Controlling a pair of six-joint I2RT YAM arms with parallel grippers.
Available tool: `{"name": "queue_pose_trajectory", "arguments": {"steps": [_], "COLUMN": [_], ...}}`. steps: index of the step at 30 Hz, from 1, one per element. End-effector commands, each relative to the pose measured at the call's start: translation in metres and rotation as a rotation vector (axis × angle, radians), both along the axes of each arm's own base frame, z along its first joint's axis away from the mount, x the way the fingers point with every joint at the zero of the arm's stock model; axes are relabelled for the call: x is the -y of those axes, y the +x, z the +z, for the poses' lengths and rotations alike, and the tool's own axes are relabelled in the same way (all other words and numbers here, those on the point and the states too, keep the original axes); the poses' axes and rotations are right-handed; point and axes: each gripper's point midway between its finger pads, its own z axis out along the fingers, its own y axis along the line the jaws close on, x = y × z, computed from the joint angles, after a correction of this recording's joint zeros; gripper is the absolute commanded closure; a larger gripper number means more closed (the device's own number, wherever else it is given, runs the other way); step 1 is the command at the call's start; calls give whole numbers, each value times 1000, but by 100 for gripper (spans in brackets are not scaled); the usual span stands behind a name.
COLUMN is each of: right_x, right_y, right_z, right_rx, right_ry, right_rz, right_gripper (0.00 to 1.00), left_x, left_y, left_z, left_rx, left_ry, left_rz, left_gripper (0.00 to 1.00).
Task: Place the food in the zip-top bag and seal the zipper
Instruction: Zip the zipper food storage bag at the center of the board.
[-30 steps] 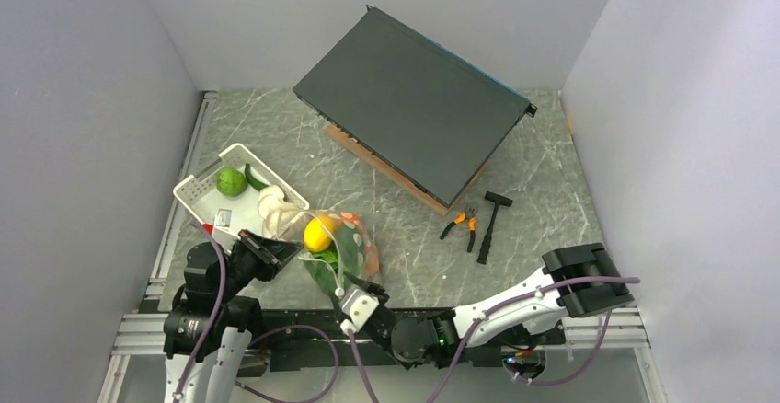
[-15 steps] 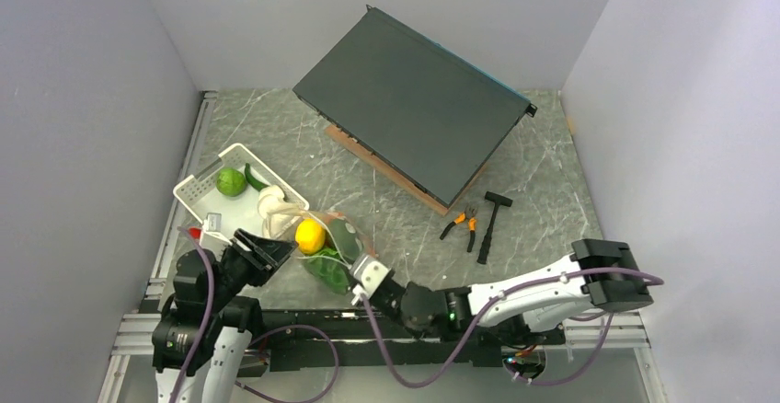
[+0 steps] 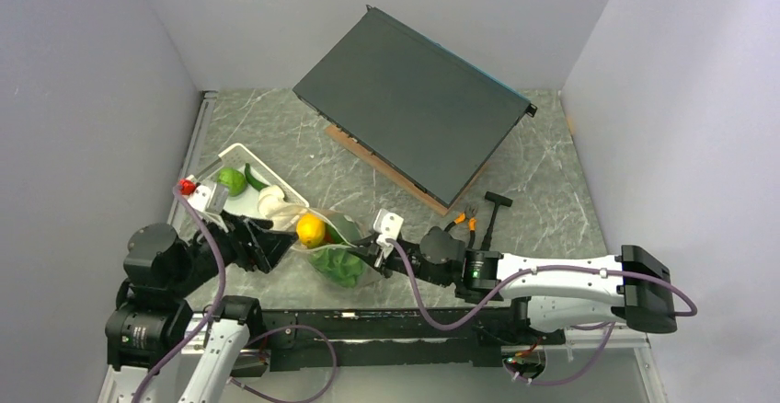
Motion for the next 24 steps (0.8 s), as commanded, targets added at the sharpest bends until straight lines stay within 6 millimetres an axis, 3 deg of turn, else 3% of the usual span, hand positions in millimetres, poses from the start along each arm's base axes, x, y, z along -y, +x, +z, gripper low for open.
{"name": "queue_pose_trajectory", "arguments": {"steps": [1,5,8,15,24], "right_x": [-10,-7,-3,6,13], "right_y": [-27,-27,-25,-1,17], "right_z": [4,8,14,22,22], "right_rx": [-72,-135,-166,-216,-254], "right_ry": [1,25,44,52,24], "right_rz": [199,233,250,228,235], "right_gripper": [100,100,100,100,100], "left_x": [15,34,45,61,106], "left_y": [-2,-1,5,27,38], "left_z": [55,83,78,36,-30], "left_rx": [399,603,615,596,624], "left_ry": [145,127,122,212,335], "left_rz": [-210,-354,-456,-592,-802], "left_gripper": [22,19,18,16,12]}}
